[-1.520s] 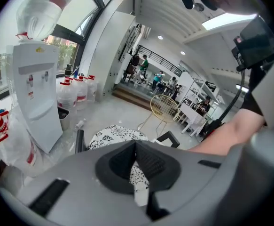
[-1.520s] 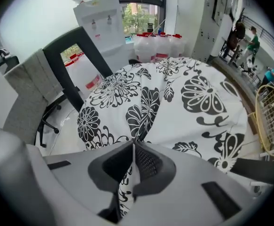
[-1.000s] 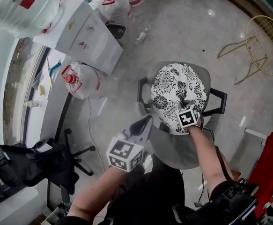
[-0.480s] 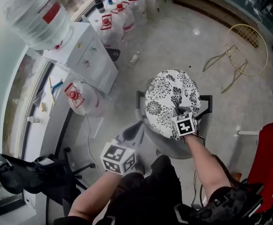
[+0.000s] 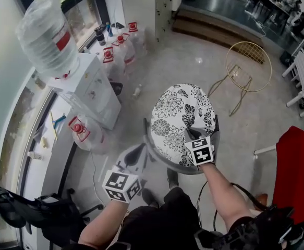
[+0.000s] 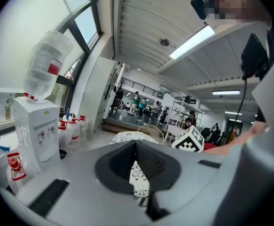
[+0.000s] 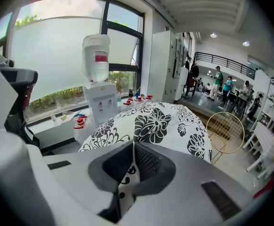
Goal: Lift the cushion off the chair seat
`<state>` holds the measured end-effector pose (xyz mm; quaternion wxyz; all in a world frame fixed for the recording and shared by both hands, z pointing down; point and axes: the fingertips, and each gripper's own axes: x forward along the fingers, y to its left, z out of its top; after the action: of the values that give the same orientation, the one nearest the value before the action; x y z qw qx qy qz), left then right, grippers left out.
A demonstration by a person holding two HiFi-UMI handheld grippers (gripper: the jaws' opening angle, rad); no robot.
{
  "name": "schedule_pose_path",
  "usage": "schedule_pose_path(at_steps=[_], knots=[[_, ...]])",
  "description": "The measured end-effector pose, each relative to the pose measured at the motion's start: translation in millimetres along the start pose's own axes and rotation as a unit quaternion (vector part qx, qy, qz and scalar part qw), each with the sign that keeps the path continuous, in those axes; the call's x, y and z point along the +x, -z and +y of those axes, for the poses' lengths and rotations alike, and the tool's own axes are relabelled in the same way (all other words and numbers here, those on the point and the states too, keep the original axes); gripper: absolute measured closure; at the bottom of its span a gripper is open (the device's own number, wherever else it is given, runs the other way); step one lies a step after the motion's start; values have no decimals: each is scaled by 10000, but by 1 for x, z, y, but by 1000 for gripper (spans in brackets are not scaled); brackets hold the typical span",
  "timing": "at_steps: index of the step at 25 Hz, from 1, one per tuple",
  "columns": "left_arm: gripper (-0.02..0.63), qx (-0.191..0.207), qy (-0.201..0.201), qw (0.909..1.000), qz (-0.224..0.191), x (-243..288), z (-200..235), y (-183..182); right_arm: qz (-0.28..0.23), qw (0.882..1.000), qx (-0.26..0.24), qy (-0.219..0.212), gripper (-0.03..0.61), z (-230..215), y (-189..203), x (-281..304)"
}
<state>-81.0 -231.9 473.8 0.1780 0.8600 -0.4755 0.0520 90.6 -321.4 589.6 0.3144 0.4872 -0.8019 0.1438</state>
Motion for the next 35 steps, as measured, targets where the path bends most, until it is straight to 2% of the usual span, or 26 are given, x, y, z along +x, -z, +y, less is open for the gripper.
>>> schedule_pose_path(at_steps=[16,26,35], knots=[[607,268,462,9974,-487,-53,-47,-31,-934,9941,237,499,555,16,-35,-142],[607,570,775,9920,-823,-72,-71,-60,-1556,9845,404,706,555,19,-60,-213],[607,362,904,9884,-1163,-69,-98,-106,-2191,9716,497,747,555,2,-84,-269]])
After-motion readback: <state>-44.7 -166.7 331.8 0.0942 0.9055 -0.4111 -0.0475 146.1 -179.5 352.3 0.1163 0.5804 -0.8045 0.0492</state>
